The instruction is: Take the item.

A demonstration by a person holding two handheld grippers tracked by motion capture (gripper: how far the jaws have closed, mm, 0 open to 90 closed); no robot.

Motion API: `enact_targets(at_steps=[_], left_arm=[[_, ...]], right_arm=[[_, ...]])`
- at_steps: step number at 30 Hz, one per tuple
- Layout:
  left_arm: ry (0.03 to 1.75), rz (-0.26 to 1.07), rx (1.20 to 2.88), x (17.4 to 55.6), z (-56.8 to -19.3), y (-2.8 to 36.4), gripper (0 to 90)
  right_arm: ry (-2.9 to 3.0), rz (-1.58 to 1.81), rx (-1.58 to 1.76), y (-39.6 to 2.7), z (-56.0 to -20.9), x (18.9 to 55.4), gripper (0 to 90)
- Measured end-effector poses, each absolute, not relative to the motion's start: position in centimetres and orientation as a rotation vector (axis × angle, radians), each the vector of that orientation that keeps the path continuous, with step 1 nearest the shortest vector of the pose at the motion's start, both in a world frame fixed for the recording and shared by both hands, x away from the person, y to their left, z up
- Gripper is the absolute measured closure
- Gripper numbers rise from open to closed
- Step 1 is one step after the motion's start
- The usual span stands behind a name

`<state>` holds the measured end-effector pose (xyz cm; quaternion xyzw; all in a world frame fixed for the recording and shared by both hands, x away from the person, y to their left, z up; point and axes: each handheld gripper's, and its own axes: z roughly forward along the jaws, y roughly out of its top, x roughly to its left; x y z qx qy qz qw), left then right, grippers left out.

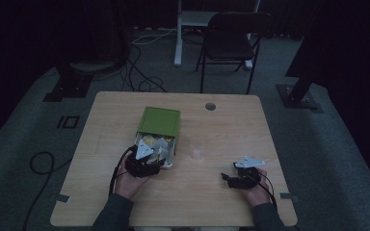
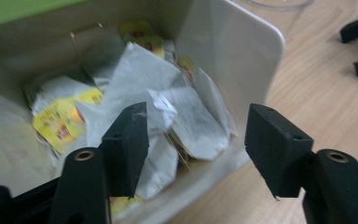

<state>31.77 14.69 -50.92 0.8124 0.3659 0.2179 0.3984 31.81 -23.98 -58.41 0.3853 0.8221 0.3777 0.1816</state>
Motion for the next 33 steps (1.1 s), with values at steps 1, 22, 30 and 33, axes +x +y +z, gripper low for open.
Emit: enact_targets(at_steps=[1,22,30,33], left_arm=[[0.935,0.562,2.055,32.0,-50.9,14.6,43.7],[1.016,0.599,2.12,34.5,-51.9,14.3,56.4],[1.031,0.618,2.095,34.3,-51.5,14.8,77.0],[1.035,0.624,2.099,34.3,-51.4,14.8,80.9]], right_arm=[[2.321,1.067,1.087,-24.0,-58.4,31.8,28.1],[2.322,1.067,1.088,-24.0,-58.4,31.8,28.1],[2.321,1.066,1.088,-24.0,-58.4,31.8,28.1],[2.321,1.067,1.088,-24.0,-58.4,31.8,28.1]])
